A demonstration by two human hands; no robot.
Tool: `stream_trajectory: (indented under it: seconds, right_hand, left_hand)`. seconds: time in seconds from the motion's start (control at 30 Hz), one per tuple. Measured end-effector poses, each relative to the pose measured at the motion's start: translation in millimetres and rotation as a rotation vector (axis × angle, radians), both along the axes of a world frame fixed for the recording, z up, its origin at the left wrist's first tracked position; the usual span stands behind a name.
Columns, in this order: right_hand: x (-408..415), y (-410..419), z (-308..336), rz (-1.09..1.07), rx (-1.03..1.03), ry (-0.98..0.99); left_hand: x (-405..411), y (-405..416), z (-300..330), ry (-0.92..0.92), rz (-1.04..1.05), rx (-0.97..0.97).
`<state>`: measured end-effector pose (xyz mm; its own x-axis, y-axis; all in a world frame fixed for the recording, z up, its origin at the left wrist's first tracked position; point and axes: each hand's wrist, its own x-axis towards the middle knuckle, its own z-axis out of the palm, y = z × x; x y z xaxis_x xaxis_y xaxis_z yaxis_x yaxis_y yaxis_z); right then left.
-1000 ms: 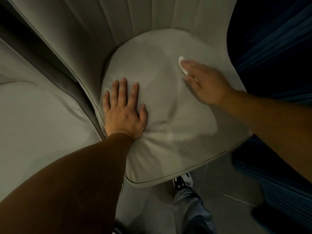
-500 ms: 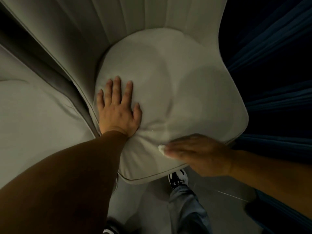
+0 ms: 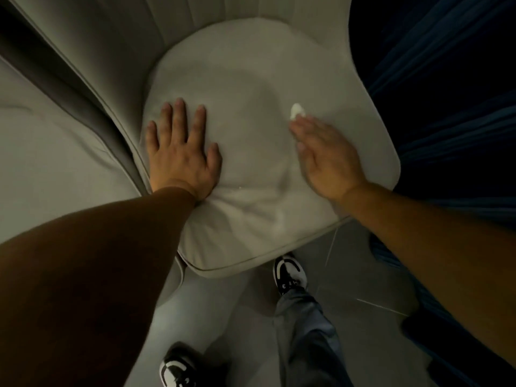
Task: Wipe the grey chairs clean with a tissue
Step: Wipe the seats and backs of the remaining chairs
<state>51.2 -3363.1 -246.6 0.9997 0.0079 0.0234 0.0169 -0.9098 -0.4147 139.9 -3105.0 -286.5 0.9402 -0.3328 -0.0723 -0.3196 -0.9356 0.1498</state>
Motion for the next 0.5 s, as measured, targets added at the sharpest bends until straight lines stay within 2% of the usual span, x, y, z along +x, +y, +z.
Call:
stream_trajectory:
  seconds: [0.17, 0.3, 0.33, 0.4, 0.43, 0.5]
  right_hand:
    - [-54.0, 43.2, 11.8, 0.298, 0.05, 0.043]
    - [-88.7, 76.2, 18.3, 0.416, 0.156, 0.077]
    - [-92.9, 81.3, 20.5, 0.363, 0.241, 0.098]
    - [-89.5, 86.2, 30.3, 0.124, 0.437, 0.176]
    - [-83.0, 86.3, 36.2, -0.014, 0.474, 0.174]
    - [-65.9, 77.7, 47.2, -0.26, 0.464, 0.043]
  left_hand:
    - [1.3, 0.8, 20.9, 0.203, -0.06, 0.085]
    - [20.6, 29.9, 50.4, 0.338, -0.346, 0.271]
    - [24.0, 42.0, 58.1, 0.317, -0.42, 0.333]
    - [23.0, 69.1, 70.9, 0.24, -0.479, 0.387]
    - [17.7, 83.4, 74.7, 0.218, -0.453, 0.379]
    - [-1.0, 111.8, 76.1, 0.223, -0.33, 0.327]
